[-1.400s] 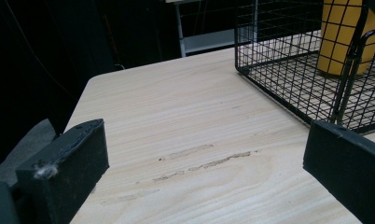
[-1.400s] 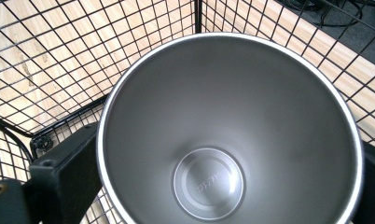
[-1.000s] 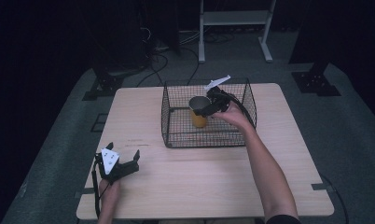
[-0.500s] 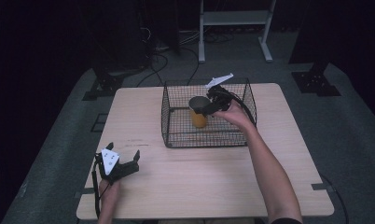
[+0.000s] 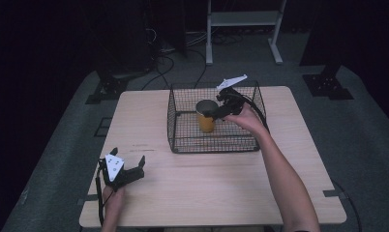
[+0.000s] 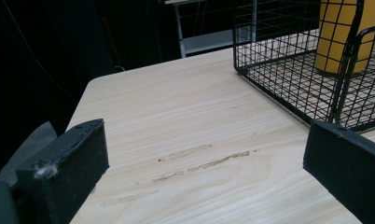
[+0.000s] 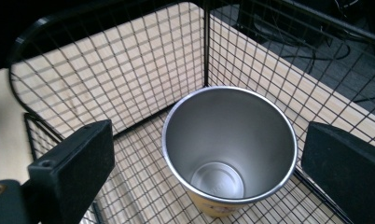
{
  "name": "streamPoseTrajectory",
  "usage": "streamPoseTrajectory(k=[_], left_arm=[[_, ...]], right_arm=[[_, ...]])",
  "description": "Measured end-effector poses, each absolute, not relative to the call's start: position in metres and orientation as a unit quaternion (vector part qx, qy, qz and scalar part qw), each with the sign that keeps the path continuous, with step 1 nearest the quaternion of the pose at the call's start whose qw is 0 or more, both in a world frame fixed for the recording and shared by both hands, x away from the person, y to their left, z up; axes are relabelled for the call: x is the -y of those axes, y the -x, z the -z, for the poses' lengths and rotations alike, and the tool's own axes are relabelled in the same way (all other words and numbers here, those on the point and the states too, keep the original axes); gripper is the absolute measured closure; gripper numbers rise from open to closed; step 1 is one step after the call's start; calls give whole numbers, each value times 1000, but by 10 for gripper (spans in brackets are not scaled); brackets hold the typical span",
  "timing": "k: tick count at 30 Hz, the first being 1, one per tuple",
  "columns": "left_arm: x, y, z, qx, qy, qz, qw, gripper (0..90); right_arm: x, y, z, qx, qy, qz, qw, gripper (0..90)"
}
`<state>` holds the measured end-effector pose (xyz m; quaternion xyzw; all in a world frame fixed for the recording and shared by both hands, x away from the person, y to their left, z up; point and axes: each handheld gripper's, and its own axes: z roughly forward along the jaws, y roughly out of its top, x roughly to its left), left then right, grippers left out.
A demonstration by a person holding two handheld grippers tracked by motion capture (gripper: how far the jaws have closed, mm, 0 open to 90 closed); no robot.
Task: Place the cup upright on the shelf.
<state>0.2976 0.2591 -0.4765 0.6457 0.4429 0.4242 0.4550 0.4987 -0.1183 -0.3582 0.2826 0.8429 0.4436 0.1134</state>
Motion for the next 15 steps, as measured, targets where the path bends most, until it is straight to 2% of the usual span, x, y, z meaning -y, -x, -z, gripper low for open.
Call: streamPoseTrajectory(k=[15], left_arm=[[-259,-297,477,-443,-647,-426,452,0]], right_arm=[[136,-461,345,-837,-269,-463,117,22]])
